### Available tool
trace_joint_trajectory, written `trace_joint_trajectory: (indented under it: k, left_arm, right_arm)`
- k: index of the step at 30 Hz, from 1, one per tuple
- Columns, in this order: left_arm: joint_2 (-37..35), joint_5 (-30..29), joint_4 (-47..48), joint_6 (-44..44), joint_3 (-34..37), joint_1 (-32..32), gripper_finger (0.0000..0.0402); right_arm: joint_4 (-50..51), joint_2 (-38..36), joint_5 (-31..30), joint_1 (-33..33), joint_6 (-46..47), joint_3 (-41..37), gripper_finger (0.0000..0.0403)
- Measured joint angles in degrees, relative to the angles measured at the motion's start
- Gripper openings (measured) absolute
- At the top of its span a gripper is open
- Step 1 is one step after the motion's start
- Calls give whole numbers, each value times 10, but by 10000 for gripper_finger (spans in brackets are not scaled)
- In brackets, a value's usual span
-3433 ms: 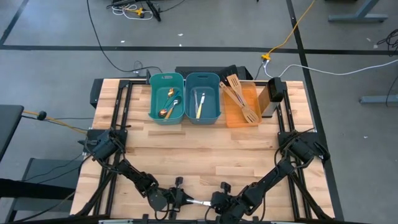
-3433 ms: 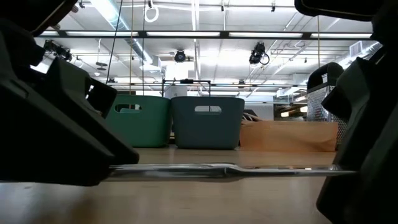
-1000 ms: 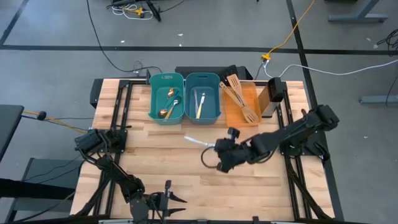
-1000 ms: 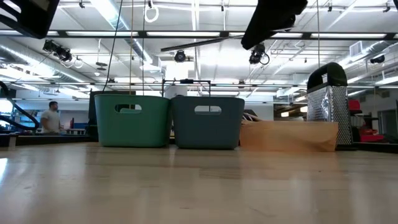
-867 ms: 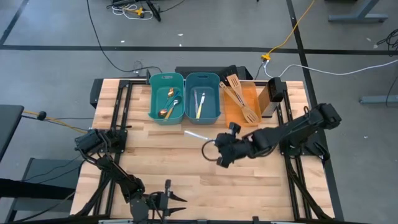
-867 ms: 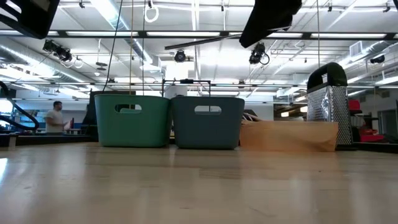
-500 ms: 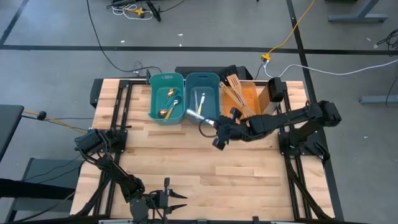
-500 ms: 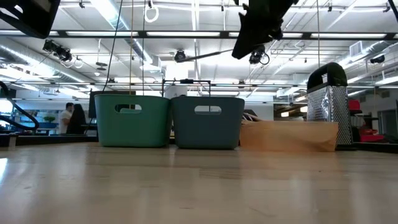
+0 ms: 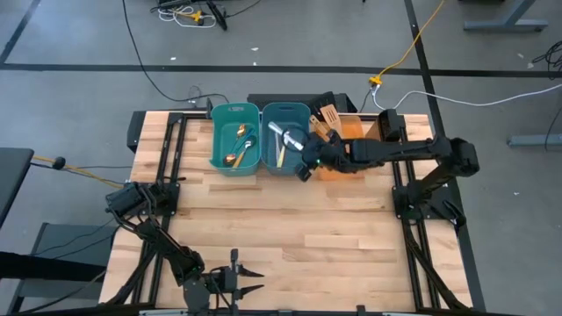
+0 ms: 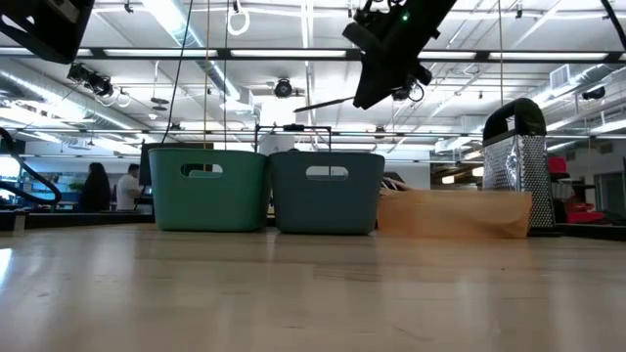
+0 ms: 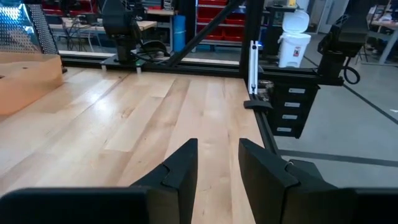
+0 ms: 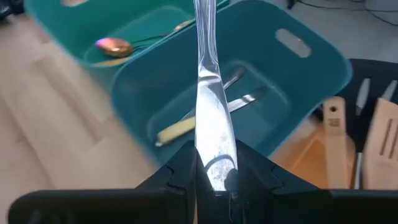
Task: Pick & Place Kitchen Items
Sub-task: Put the silver table knife into the blue bin
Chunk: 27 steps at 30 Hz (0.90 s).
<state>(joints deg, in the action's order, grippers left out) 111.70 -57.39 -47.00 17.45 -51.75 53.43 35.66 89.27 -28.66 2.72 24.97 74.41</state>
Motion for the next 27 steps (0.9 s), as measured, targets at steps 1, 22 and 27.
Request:
trace_joint_trajectory:
  k: [1, 22, 27]
  left_arm:
    - [0, 0, 0, 0, 0, 0, 122]
    - [0, -30, 0, -1, 0, 0, 122]
    - [0, -30, 0, -1, 0, -5, 122]
  right_arm:
    - [-2, 0, 0, 8, 0, 0, 83]
    - [-314, 1, 73, 109, 77, -144, 83]
    - [-382, 1, 71, 122, 93, -190, 83]
